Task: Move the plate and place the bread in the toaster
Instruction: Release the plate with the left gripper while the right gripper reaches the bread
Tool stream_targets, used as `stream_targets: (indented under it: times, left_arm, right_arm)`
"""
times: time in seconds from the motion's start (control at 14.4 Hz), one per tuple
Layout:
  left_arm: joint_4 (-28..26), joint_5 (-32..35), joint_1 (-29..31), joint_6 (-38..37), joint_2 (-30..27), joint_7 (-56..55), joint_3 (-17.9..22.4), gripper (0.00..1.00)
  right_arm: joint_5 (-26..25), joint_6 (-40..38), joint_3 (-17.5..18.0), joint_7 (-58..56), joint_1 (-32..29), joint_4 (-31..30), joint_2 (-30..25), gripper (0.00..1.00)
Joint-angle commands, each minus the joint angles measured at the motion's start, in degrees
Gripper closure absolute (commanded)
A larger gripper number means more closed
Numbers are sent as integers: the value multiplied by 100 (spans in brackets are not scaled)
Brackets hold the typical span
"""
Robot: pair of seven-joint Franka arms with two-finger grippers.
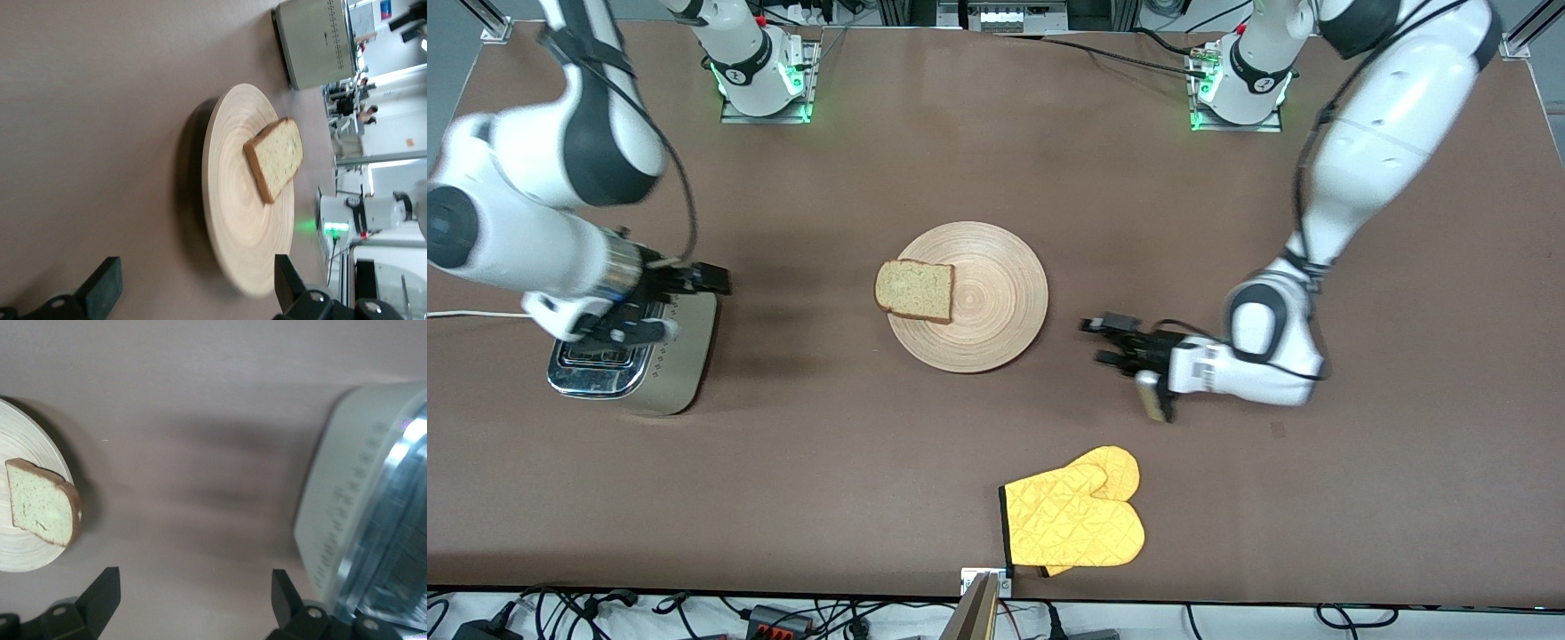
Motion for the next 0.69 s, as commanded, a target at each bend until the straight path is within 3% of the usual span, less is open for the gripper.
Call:
stream_targets:
  times: [0.0, 0.14, 0.28, 0.35, 0.49, 0.62]
  left_arm:
    - [561, 729, 326, -842, -63, 0, 50, 0]
    - [913, 1440, 599, -1133, -63, 0, 41, 0]
    - [1290, 2239, 705, -1414, -159, 0, 41, 0]
    - [1414, 2687, 714, -1572, -308, -26, 41, 0]
    - [1433, 3505, 714, -1705, -755, -359, 68, 0]
    - [1433, 4200, 714, -2011, -1151, -868, 68, 0]
  right_arm:
    - [482, 320, -12, 61, 242, -27, 349, 0]
    - [1159, 539, -12, 52, 286, -27, 631, 0]
    - [1275, 777, -12, 70, 548, -53, 781, 0]
    - [1371, 882, -12, 78, 628, -71, 921, 0]
    - [2141, 910, -12, 96, 647, -202, 1114, 0]
    - [2444, 918, -12, 105, 743, -387, 1133, 0]
